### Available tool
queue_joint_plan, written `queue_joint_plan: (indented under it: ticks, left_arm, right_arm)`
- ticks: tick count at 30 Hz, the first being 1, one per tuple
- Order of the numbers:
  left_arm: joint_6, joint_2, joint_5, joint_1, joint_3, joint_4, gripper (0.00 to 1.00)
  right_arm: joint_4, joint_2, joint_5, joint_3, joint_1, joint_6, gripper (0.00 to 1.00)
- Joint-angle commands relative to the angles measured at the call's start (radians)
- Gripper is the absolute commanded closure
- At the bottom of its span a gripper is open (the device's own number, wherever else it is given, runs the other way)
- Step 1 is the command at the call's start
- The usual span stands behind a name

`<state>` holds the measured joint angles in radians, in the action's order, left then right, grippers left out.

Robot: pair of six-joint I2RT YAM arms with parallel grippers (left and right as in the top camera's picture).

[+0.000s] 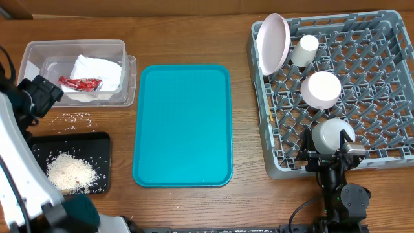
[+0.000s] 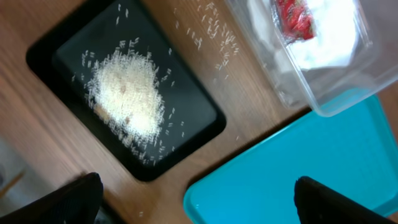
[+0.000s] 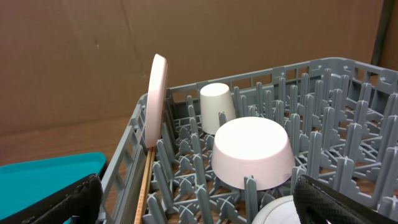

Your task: Sort waste into correct bins and load items into the dishwasher

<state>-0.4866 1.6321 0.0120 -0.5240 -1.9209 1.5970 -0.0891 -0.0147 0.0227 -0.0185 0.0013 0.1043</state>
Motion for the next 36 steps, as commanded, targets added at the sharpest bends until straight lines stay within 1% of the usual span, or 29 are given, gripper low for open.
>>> queue_joint_plan:
  ticks: [1, 6, 11, 14, 16, 19, 23, 27, 29, 33, 36]
  left_arm:
    - [0.067, -0.132, -0.001, 0.024, 0.148, -0.085, 0.00]
    - [0.187, -0.313, -0.067, 0.103, 0.502, -0.381, 0.00]
    - [0.345, -0.486, -0.192, 0.230, 0.865, -0.757, 0.00]
    - [0.428, -0.579, -0.220, 0.315, 1.055, -0.960, 0.01]
    - [0.470, -0.637, -0.215, 0.367, 1.163, -1.058, 0.00]
    - [0.487, -0.723, -0.215, 0.427, 1.300, -1.143, 0.00]
    - [0.483, -0.832, -0.204, 0.464, 1.457, -1.171, 0.00]
    - [0.488, -0.932, -0.221, 0.466, 1.602, -1.291, 0.00]
    - [0.488, -1.004, -0.243, 0.466, 1.702, -1.395, 0.00]
    - [0.492, -1.107, -0.288, 0.466, 1.804, -1.530, 0.00]
    - [0.492, -1.196, -0.294, 0.466, 1.859, -1.574, 0.00]
  right_arm:
    - [0.006, 0.012, -0.006, 0.010, -0.005, -0.004, 0.00]
    - [0.006, 0.012, -0.006, 0.010, -0.005, -0.004, 0.00]
    - [0.006, 0.012, -0.006, 0.010, -0.005, -0.004, 0.00]
    - [0.006, 0.012, -0.006, 0.010, -0.005, -0.004, 0.00]
    - [0.006, 0.012, -0.006, 0.010, -0.005, -0.004, 0.00]
    - [0.006, 0.012, -0.006, 0.010, -0.005, -0.004, 0.00]
    - [0.006, 0.012, -0.006, 0.010, -0.005, -0.004, 0.00]
    - [0.006, 0.012, -0.006, 0.010, -0.005, -0.004, 0.00]
    - [0.006, 0.012, -0.006, 0.010, -0.005, -0.004, 0.00]
    - [0.006, 0.012, -0.006, 0.010, -0.005, -0.004, 0.00]
    - [0.006, 0.012, -0.006, 0.010, -0.005, -0.004, 0.00]
